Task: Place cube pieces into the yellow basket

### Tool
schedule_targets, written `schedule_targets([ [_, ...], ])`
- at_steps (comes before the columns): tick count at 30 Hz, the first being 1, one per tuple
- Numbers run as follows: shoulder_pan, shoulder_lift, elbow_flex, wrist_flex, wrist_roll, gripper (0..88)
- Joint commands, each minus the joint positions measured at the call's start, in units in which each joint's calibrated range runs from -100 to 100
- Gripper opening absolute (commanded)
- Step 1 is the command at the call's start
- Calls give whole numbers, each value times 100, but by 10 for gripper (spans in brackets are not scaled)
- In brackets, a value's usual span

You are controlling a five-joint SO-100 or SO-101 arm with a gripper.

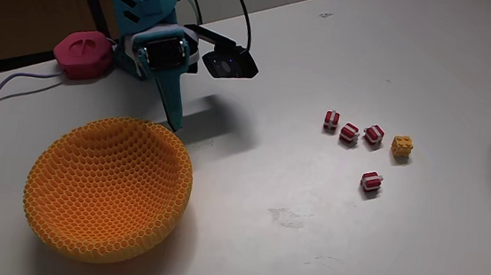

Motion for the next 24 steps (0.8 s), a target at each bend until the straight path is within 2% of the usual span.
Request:
schedule_targets([
  [1, -1051, 499, -1456, 248, 298, 78],
  [2, -967, 537, -1427, 205, -435, 114],
  [4, -976, 547, -1283, 187, -488, 177],
  [6, -1088, 528, -1186, 153, -635, 177],
  [9, -743, 509, -1023, 66, -713, 168],
  [12, -808, 575, -1052, 57, -752, 56],
  [15, -808, 840, -1244, 57, -879, 50],
  [17, -743, 1323, -1581, 83, -1451, 0],
  [19, -957, 1929, -1928, 100, -1905, 0],
  [22, -1787, 2782, -2159, -543, -2657, 70],
  [24, -2458, 3520, -2140, -1490, -3077, 105],
])
